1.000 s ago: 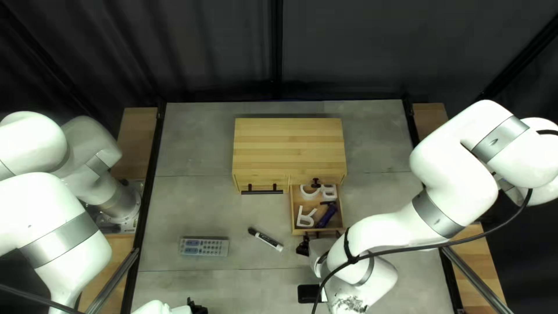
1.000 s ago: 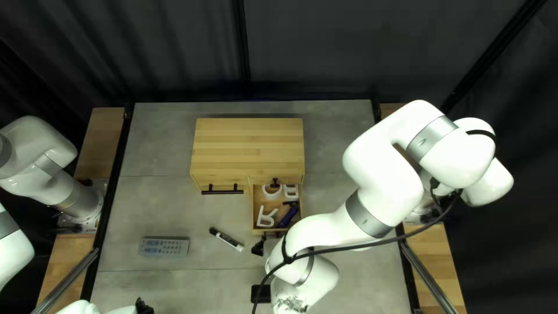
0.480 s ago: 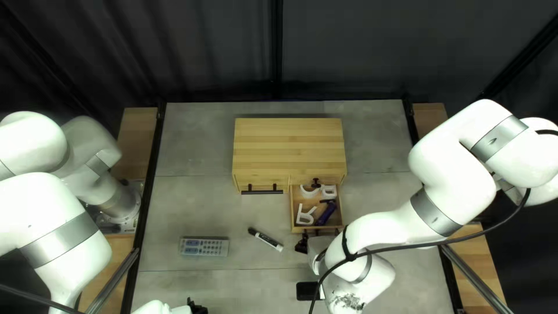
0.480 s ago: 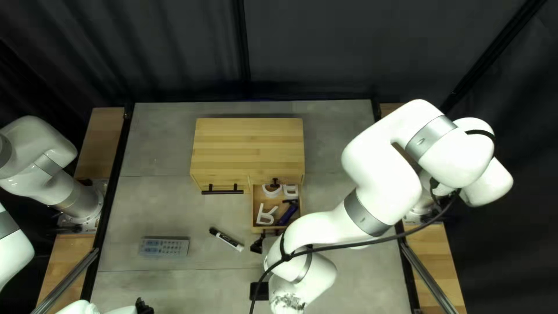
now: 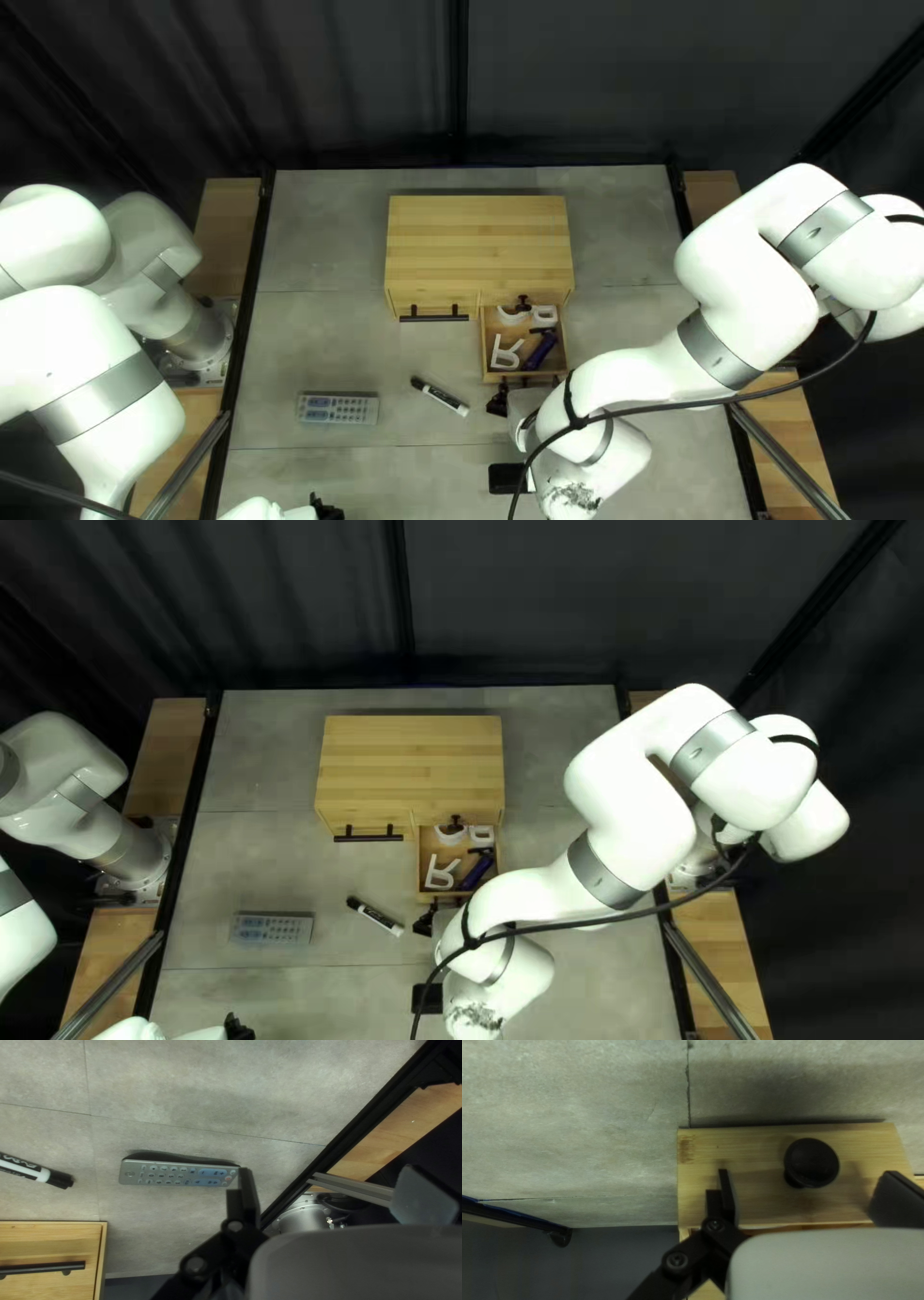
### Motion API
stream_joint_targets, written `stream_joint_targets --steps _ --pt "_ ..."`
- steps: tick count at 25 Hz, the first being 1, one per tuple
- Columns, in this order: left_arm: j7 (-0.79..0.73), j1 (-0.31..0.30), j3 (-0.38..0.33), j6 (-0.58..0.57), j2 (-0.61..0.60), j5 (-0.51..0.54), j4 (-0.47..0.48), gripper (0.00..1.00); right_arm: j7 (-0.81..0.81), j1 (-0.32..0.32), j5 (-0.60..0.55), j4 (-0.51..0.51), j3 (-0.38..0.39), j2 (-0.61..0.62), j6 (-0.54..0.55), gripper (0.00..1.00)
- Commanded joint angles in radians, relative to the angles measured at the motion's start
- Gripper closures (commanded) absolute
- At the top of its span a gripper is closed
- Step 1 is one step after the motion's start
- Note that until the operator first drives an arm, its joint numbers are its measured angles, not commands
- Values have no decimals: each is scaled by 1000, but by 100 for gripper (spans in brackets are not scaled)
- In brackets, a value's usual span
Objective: Open drawers and place objects into drawer and close
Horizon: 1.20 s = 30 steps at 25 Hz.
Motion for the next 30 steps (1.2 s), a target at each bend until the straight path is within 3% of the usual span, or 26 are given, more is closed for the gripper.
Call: stream_joint_targets --steps 1,14,22,30 --pt "0 0 0 0 0 0 0 0 0 -2 -1 2 -1 3 -3 0" --pt "0 0 0 0 0 0 0 0 -34 18 12 56 14 -12 52 0" --pt "0 0 0 0 0 0 0 0 -25 9 42 72 24 20 10 0" --pt "0 0 0 0 0 0 0 0 -43 -37 76 22 26 3 -59 0"
